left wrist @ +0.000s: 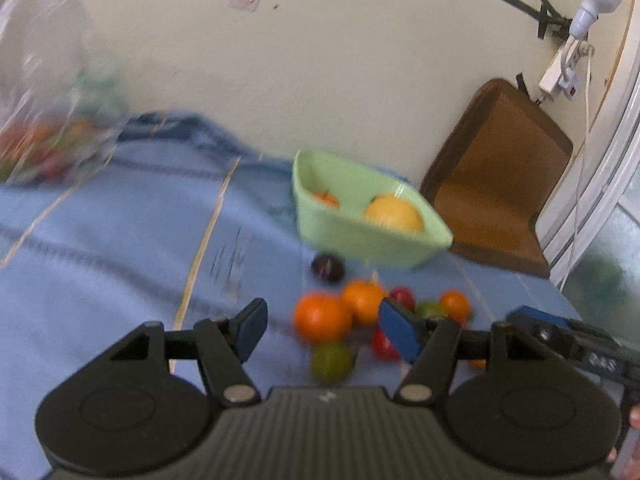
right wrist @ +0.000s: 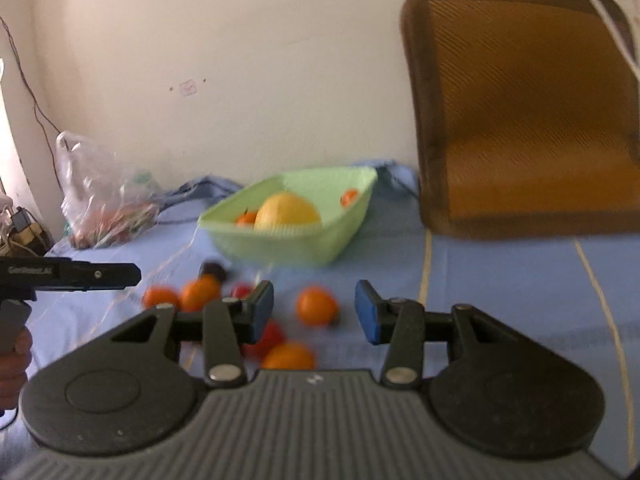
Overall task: Organize fruits
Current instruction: 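Grasp a green cherry tomato with the left gripper while the right grasps a red tomato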
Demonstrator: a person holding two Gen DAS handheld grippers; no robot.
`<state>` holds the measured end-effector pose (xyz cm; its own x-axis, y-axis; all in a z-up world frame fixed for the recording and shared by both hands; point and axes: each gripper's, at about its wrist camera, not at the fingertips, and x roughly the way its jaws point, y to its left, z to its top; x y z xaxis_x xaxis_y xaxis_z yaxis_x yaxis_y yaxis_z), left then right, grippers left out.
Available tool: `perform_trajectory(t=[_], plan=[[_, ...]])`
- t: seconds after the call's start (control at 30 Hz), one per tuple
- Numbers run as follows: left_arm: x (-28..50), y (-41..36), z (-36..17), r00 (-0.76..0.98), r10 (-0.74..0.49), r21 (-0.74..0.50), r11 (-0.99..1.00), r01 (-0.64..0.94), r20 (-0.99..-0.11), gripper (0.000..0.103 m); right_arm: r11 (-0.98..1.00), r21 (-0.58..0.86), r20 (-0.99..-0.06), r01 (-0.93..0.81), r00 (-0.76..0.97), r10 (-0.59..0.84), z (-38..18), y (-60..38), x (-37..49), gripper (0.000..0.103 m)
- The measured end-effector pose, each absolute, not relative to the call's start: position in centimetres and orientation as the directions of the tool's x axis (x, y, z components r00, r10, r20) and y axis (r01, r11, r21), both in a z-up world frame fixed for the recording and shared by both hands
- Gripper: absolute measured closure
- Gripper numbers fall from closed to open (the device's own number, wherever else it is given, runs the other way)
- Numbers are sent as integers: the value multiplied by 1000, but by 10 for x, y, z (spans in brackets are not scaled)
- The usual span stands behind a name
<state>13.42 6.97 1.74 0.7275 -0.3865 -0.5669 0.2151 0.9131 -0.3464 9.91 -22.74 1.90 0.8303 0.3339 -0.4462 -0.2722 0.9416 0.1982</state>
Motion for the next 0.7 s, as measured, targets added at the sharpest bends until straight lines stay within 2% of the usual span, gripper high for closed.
perform_trajectory(t=[0.23, 0.3, 0.33, 0.37, 0.43, 0.5, 0.53, 0.7], plan=[[117, 48, 1, 771, -281, -175, 960, 220, -571, 41, 943, 204, -484, -265, 810, 332, -2, -212, 69, 58], [115, 41, -3, 774, -269, -138, 963, 232, -574, 43, 941, 174, -487, -291, 805, 339, 0, -200, 69, 65], [115, 39, -3, 774, -264, -124, 964, 236, -575, 44, 938, 154, -484, -312, 804, 347, 3, -194, 68, 65], [115, 37, -4, 776, -262, -117, 964, 239, -574, 50, 933, 128, -476, -335, 805, 355, 6, -186, 69, 65], [116, 37, -5, 774, -262, -119, 964, 238, -577, 57, 922, 44, -464, -384, 810, 359, 11, -168, 72, 65], [118, 41, -7, 760, -294, -157, 955, 250, -580, 73, 902, -62, -458, -428, 815, 355, 12, -149, 80, 65], [117, 43, -7, 755, -314, -176, 949, 260, -575, 76, 887, -110, -458, -448, 815, 355, 10, -139, 84, 65], [107, 54, -9, 747, -346, -221, 938, 267, -567, 76, 810, -269, -477, -521, 803, 358, 0, -105, 102, 65]])
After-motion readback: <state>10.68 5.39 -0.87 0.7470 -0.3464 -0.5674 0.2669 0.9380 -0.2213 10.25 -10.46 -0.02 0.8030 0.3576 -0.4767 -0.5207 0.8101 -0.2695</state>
